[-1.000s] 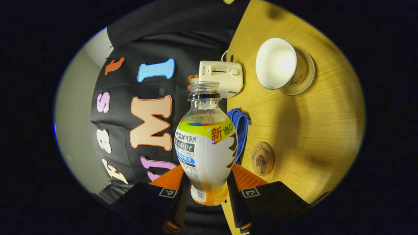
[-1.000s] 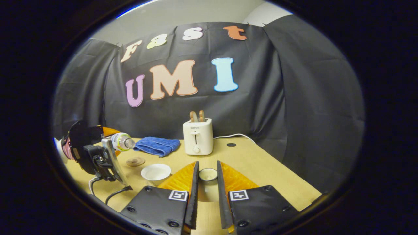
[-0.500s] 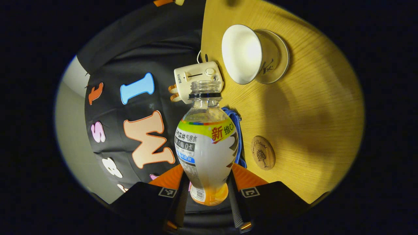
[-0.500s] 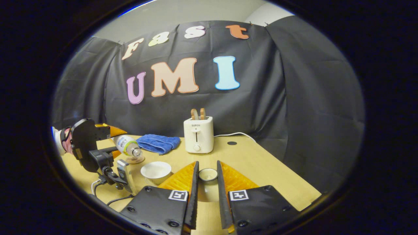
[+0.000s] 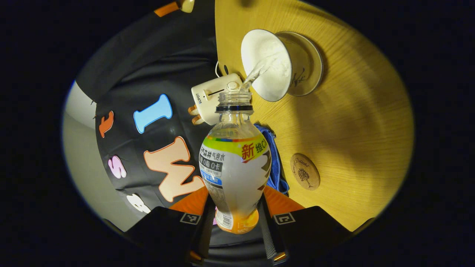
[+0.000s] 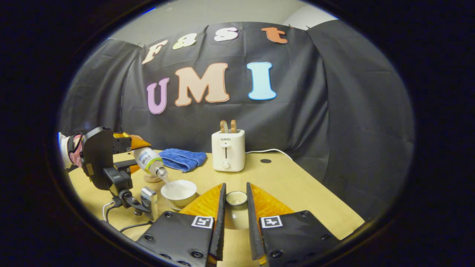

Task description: Open the teacup lid with one hand, grasp the water bottle and pour water into the teacup with the other hand; after pouring, place the water bottle on the coaster and then close the teacup lid.

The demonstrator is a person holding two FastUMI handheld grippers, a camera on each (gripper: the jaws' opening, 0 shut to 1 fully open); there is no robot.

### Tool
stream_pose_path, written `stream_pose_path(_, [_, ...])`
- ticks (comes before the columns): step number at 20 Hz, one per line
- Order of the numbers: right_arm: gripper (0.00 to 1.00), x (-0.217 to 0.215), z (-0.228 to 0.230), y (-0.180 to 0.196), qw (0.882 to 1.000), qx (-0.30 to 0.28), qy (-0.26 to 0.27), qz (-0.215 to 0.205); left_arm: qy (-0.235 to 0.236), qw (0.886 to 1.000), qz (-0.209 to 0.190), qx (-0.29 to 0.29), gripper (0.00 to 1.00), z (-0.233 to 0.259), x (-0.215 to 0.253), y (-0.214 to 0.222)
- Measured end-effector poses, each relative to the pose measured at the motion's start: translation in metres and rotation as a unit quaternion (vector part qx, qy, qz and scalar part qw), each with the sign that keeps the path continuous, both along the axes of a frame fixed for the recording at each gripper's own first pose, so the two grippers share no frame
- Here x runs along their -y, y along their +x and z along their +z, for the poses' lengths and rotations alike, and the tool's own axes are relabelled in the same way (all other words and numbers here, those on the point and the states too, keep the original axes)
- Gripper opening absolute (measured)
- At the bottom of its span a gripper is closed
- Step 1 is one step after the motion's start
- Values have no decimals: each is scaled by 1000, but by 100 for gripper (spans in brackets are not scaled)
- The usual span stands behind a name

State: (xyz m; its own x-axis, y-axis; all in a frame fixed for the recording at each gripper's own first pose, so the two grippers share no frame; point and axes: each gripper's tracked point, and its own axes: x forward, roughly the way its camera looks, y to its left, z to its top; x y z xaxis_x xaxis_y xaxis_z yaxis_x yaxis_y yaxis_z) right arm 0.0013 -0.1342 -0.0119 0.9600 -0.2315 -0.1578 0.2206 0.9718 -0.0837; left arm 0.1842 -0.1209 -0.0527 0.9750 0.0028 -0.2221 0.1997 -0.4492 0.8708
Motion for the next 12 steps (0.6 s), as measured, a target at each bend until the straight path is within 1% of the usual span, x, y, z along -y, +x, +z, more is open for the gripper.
stream_pose_path(4, [33, -3, -2, 1, 1000, -3, -2, 4, 26, 1000, -4, -4, 55, 4, 2, 1])
stream_pose_path(9, [33, -3, -2, 1, 1000, -4, -8, 2, 53, 999, -4, -10, 56, 5, 3, 4])
stream_pose_path(12, [33, -3, -2, 0, 1000, -4, -9, 1, 56, 998, -4, -12, 56, 6, 4, 5])
